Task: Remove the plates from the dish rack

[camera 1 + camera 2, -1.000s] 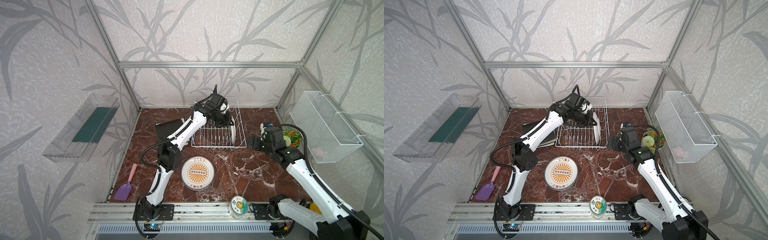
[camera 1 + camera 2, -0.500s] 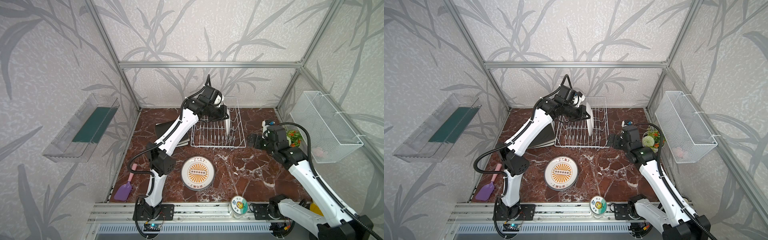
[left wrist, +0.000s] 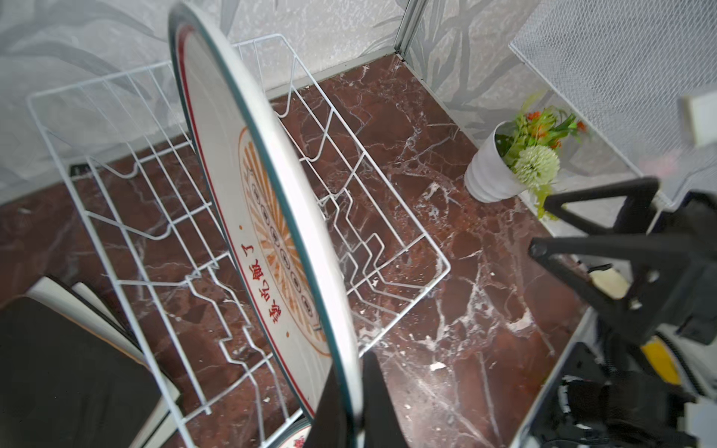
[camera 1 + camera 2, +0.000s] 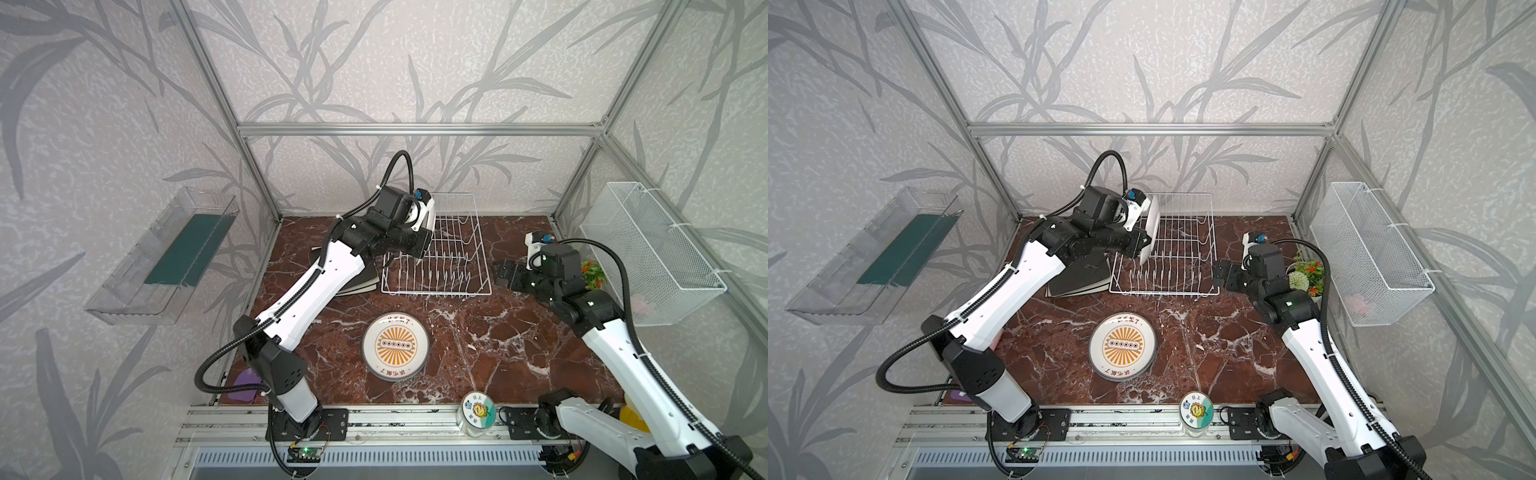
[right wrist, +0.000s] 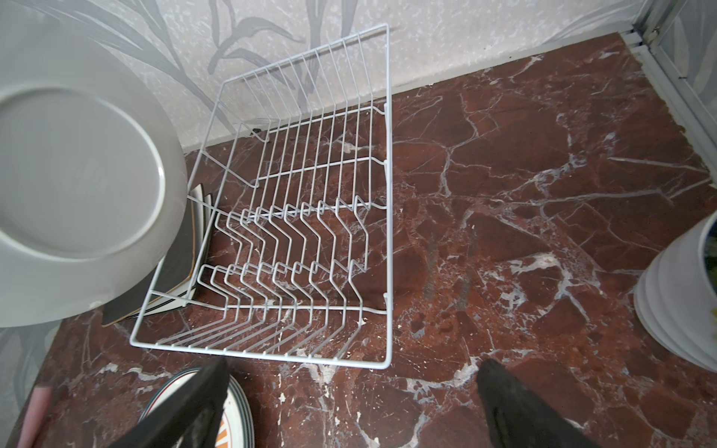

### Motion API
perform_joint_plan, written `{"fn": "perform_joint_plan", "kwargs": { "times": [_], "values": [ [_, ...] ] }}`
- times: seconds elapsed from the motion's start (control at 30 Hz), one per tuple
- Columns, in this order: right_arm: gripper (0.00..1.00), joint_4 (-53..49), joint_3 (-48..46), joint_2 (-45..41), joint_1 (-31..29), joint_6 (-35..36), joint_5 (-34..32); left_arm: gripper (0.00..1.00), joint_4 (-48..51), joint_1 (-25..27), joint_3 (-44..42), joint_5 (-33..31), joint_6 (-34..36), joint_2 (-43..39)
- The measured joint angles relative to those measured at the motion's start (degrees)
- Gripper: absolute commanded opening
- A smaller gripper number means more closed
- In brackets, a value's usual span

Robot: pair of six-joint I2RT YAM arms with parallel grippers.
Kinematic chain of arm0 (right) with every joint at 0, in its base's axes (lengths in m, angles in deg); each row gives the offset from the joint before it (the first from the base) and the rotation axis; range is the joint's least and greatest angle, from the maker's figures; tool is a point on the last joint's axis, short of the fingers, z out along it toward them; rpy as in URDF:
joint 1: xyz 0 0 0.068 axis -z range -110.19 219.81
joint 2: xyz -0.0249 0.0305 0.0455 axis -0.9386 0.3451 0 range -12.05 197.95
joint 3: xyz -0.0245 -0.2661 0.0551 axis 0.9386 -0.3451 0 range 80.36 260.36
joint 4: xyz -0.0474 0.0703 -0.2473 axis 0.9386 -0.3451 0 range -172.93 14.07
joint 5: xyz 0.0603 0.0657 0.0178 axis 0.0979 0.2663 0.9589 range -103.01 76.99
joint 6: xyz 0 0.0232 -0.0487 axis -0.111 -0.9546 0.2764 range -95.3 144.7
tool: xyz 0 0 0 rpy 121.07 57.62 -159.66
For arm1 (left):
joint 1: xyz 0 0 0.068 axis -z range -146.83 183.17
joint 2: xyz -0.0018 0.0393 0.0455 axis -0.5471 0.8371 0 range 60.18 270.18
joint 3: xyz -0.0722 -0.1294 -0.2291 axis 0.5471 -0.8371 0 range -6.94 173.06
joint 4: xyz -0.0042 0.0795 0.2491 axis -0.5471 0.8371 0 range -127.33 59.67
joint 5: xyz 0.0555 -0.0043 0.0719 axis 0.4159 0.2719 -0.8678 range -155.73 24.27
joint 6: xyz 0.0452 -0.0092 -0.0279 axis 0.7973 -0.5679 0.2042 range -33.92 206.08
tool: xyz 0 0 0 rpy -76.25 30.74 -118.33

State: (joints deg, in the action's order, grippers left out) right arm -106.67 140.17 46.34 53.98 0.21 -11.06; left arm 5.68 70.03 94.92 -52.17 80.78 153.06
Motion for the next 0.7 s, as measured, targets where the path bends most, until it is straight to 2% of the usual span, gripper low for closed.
{"fn": "perform_joint_plan", "kwargs": {
  "times": [0.17,0.33,0.53,0.7],
  "values": [
    [0.99,-0.2,4.07,3.39,0.0,-1.73,6.36,0.0,-7.32,1.2,-13.16,-2.21,12.07,-7.65],
    [1.0,0.09,6.43,6.16,0.0,-4.37,13.27,0.0,-12.57,2.69,-21.55,-4.66,23.17,-12.92],
    [0.99,1.2,8.72,6.93,-0.02,-8.09,19.65,0.0,-15.08,4.11,-26.05,-9.66,33.59,-14.95],
    [0.97,2.95,9.46,6.93,-0.15,-10.29,22.23,0.0,-15.72,5.6,-28.68,-14.12,40.26,-15.02]
  ]
}}
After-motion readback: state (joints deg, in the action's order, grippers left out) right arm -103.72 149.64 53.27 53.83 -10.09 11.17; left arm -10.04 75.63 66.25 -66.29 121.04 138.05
